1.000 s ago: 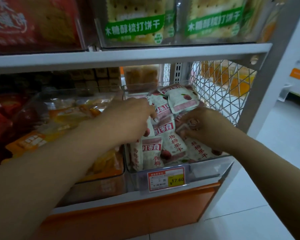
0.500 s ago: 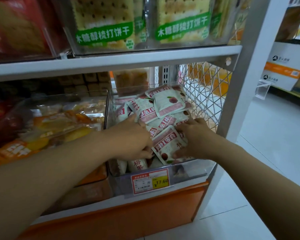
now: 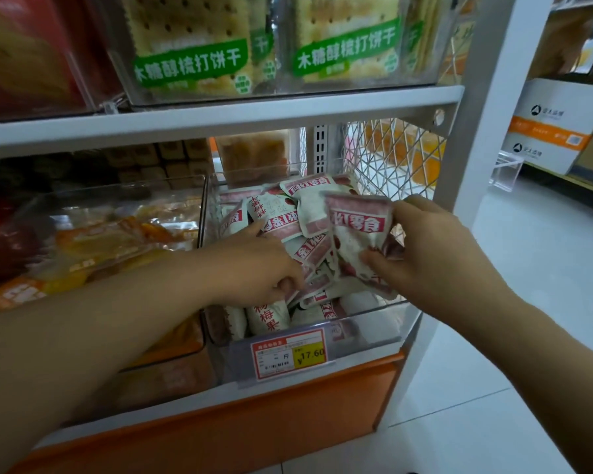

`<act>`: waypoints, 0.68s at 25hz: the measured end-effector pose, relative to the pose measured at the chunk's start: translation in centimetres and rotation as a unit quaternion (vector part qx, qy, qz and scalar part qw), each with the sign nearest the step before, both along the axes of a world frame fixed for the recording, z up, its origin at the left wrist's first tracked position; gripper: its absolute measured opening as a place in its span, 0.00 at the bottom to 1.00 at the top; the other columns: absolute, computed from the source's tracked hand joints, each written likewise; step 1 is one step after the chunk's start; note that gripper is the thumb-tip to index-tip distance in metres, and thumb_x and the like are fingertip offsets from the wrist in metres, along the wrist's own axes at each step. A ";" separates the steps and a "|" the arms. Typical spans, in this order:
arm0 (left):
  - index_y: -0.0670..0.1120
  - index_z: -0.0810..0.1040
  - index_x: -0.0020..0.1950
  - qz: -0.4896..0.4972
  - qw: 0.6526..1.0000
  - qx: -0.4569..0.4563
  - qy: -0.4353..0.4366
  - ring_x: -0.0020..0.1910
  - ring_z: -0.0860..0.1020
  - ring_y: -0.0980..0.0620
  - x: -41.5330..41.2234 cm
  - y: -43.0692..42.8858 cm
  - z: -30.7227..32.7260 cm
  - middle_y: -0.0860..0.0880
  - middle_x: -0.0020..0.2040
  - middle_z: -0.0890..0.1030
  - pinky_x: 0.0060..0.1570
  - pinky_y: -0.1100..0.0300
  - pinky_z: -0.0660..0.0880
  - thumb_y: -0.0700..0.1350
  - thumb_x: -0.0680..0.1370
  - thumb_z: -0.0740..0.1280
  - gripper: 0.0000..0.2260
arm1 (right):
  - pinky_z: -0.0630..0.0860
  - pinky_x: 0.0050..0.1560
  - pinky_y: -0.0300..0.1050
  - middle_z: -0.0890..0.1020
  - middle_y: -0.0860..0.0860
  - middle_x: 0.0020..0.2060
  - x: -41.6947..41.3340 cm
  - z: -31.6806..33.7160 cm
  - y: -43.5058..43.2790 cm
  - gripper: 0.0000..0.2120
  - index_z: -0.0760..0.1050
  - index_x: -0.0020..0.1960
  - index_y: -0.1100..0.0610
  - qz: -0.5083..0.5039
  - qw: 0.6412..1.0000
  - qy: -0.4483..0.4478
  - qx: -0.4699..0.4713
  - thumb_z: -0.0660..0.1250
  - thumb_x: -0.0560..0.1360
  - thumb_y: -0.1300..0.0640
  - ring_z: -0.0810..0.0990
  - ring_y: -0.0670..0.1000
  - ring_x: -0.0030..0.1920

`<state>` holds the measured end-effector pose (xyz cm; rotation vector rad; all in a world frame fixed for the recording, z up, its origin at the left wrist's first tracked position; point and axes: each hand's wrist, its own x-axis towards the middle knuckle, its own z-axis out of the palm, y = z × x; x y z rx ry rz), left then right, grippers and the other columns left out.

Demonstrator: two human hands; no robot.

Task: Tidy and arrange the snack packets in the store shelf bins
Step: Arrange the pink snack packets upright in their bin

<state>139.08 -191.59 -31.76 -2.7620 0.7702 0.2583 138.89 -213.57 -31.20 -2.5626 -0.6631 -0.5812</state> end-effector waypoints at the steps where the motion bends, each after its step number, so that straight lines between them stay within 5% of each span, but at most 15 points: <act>1: 0.59 0.75 0.59 -0.006 1.000 -0.016 0.011 0.60 0.72 0.59 0.1 -0.6 -0.1 0.60 0.54 0.78 0.73 0.45 0.43 0.49 0.79 0.60 0.11 | 0.65 0.33 0.42 0.74 0.49 0.41 -0.7 0.0 -0.4 0.13 0.73 0.49 0.55 -0.015 1.000 -0.020 0.014 0.68 0.70 0.49 0.71 0.52 0.38; 6: 0.57 0.73 0.66 -0.081 0.992 -0.094 0.026 0.69 0.65 0.56 1.6 -5.1 -1.9 0.58 0.66 0.74 0.72 0.45 0.44 0.46 0.81 0.57 0.15 | 0.72 0.35 0.45 0.83 0.53 0.42 -1.3 -1.1 -1.7 0.16 0.74 0.54 0.56 -0.101 0.991 -0.043 0.078 0.70 0.70 0.50 0.80 0.60 0.42; 12: 0.53 0.70 0.67 -0.232 0.962 0.118 -0.085 0.75 0.50 0.42 2.5 -6.4 -3.5 0.47 0.76 0.58 0.71 0.39 0.45 0.46 0.80 0.56 0.16 | 0.72 0.38 0.46 0.84 0.54 0.43 -0.6 -1.8 -2.3 0.17 0.74 0.56 0.55 -0.104 0.991 -0.044 0.071 0.70 0.70 0.50 0.80 0.61 0.42; 17: 0.59 0.71 0.66 -0.174 0.965 0.191 -0.044 0.76 0.44 0.45 2.2 -4.0 -1.4 0.48 0.78 0.46 0.73 0.47 0.42 0.43 0.78 0.60 0.18 | 0.77 0.39 0.48 0.84 0.53 0.44 -0.8 -1.8 -2.4 0.17 0.74 0.56 0.54 -0.087 0.993 -0.025 0.082 0.69 0.71 0.49 0.81 0.60 0.42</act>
